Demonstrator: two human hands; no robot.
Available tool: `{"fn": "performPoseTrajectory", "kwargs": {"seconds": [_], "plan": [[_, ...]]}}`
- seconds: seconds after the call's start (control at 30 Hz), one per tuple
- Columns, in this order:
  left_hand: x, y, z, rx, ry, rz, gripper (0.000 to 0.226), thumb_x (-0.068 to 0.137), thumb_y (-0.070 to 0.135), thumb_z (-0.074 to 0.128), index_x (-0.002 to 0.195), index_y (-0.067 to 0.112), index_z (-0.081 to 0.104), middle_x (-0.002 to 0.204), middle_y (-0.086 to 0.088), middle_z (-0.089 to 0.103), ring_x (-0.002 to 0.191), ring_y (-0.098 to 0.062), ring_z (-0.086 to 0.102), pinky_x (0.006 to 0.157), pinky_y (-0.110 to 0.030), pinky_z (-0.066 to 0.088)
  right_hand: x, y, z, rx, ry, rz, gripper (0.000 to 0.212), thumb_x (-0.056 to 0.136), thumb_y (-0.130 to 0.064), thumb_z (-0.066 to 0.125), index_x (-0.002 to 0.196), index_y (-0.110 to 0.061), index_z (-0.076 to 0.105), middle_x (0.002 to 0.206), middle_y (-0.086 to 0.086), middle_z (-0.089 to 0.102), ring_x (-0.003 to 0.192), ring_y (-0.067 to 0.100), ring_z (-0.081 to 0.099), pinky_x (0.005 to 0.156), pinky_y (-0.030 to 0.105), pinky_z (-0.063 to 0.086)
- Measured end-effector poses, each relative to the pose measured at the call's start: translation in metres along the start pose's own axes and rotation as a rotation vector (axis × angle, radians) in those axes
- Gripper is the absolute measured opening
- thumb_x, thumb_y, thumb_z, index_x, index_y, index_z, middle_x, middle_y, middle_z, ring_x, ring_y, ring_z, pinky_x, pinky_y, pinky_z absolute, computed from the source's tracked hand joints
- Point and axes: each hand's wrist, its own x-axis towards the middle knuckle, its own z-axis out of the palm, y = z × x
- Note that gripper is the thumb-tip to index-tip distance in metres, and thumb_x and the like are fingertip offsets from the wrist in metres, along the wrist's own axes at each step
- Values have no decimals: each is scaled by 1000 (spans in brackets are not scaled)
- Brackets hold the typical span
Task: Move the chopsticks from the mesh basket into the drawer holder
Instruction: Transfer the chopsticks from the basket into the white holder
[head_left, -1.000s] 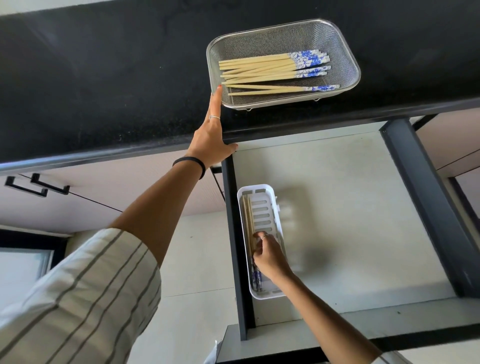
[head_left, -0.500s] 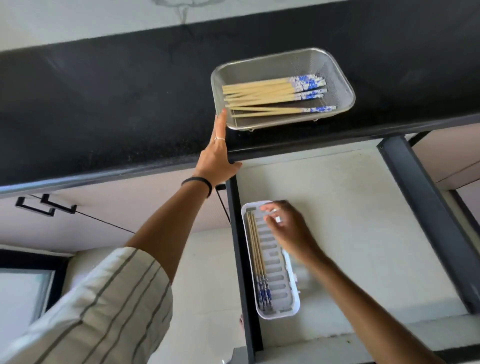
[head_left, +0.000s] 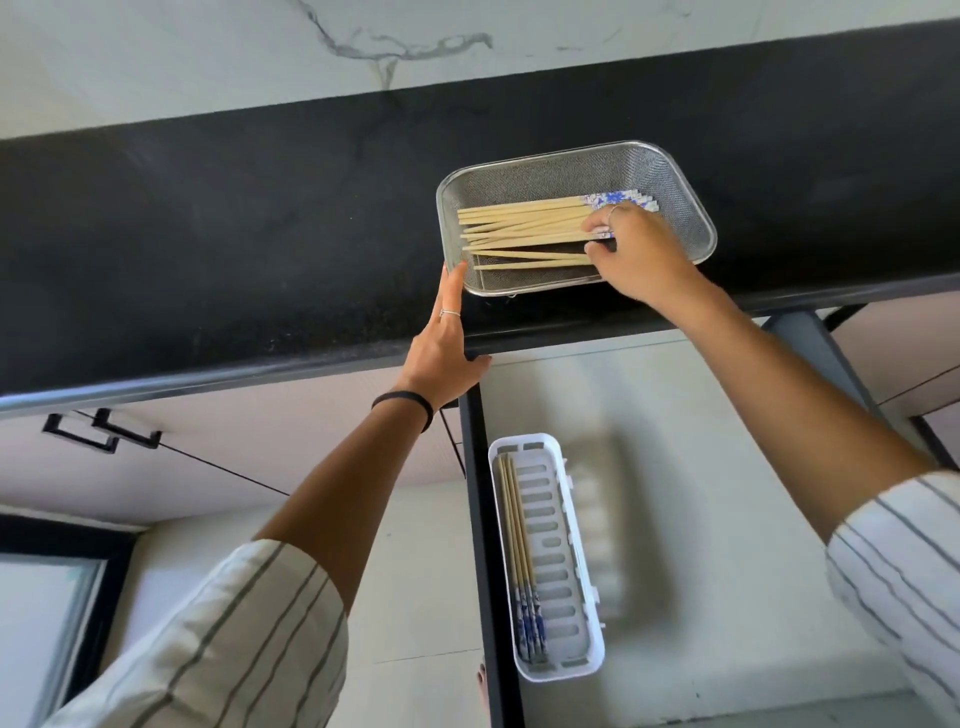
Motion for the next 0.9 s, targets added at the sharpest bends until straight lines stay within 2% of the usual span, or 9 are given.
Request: {"fn": "performPoseTrajectory", "kwargs": {"seconds": [0.07, 0.17, 0.27, 0.37, 0.43, 0.57, 0.7, 0.77, 0.9], "plan": [[1, 0, 0, -4, 2, 0, 105, 77, 0, 72, 153, 18, 3, 161, -8, 14, 121, -30, 54, 84, -7, 35, 16, 8, 1, -79, -114, 27, 41, 90, -21, 57, 130, -17, 52, 139, 9, 49, 127, 28, 46, 103, 35, 37], [0, 1, -2, 2, 7, 13, 97, 77, 1, 71, 151, 18, 11, 159, -8, 18, 124, -29, 52, 87, -10, 38, 30, 19, 4, -125, -315, 116, 58, 87, -25, 62, 141, -23, 40, 143, 9, 47, 127, 28, 47, 98, 31, 37], [0, 3, -4, -7, -6, 19, 91, 78, 2, 71, 148, 17, 15, 158, -10, 22, 125, -31, 52, 93, -21, 45, 41, 25, 10, -123, -400, 173, 69, 83, -26, 66, 144, -24, 35, 145, 8, 45, 128, 28, 47, 102, 34, 37], [-1, 3, -5, -28, -13, 25, 89, 78, 2, 71, 147, 17, 18, 158, -9, 20, 129, -32, 48, 100, -31, 46, 47, 27, 13, -198, -394, 174, 82, 79, -23, 70, 147, -26, 25, 156, 8, 20, 136, 31, 37, 109, 40, 33], [-1, 3, -5, -33, -10, 31, 88, 78, 2, 72, 147, 17, 19, 159, -8, 18, 132, -32, 44, 101, -29, 43, 50, 29, 14, -229, -411, 156, 86, 79, -22, 71, 148, -29, 21, 158, 3, 7, 141, 31, 29, 115, 43, 29], [1, 4, -7, -30, -5, 43, 87, 78, 2, 72, 145, 18, 20, 159, -8, 18, 133, -32, 43, 99, -24, 42, 56, 30, 16, -240, -403, 97, 71, 80, -14, 68, 142, -26, 37, 149, 3, 29, 132, 28, 40, 109, 38, 35], [0, 3, -6, -28, -14, 32, 88, 79, 3, 72, 146, 19, 18, 159, -9, 19, 134, -32, 42, 101, -31, 44, 53, 27, 19, -307, -341, 37, 41, 80, -4, 64, 118, -19, 60, 118, 10, 59, 102, 28, 54, 87, 33, 43], [0, 3, -6, -24, -12, 40, 89, 79, 3, 72, 147, 18, 17, 159, -8, 17, 135, -31, 41, 101, -31, 43, 51, 24, 18, -364, -383, 41, 33, 82, -5, 61, 113, -17, 63, 105, 11, 63, 91, 27, 54, 79, 31, 41], [0, 2, -6, -20, -21, 30, 89, 79, 3, 72, 147, 18, 17, 160, -7, 15, 133, -31, 43, 101, -31, 43, 51, 17, 14, -443, -421, -3, 23, 89, -6, 50, 109, -9, 59, 101, 15, 61, 89, 32, 57, 74, 34, 43]]}}
